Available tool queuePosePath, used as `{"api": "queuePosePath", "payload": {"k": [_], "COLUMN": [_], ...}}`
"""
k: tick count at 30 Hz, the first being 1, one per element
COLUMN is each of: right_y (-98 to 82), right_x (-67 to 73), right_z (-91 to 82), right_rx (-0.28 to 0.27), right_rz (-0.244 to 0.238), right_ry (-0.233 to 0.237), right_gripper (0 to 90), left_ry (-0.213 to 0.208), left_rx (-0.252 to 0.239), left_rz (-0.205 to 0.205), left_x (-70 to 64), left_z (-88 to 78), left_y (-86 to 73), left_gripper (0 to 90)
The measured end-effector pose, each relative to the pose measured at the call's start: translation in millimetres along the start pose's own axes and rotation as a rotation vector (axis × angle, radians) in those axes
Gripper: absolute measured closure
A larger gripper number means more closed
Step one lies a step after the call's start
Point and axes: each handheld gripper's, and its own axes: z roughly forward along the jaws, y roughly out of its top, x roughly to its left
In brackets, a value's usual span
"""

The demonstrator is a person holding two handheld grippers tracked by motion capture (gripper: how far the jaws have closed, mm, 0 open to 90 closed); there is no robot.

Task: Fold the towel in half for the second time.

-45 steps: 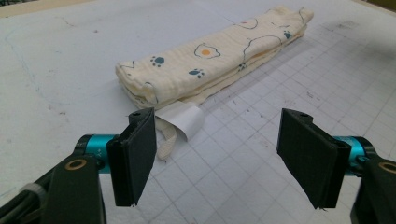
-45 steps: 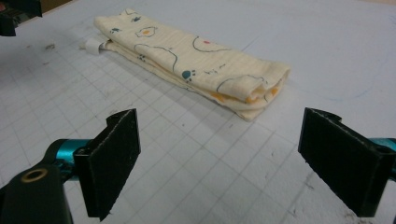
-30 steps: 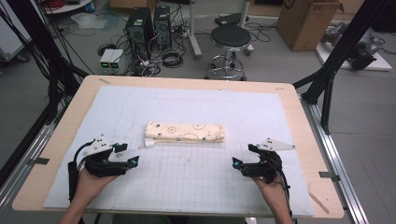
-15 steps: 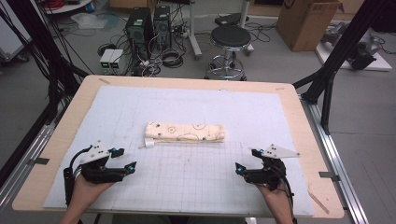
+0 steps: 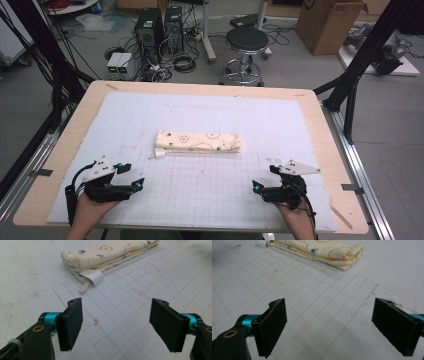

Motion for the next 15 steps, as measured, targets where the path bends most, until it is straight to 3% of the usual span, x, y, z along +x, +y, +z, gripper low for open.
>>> {"api": "queuePosePath", "payload": {"k": [15], "right_y": [-0.9], "right_x": [0.1], "right_z": [1.7], "right_rx": [-0.007], "right_rz": [0.002], "right_ry": [0.002], "right_gripper": [12.3], "left_ry": [0.005], "left_rx": [-0.003], "left_rz": [-0.007], "left_x": [1.6], "left_z": [3.2], "left_y": [-0.6], "left_gripper": [26.9]}}
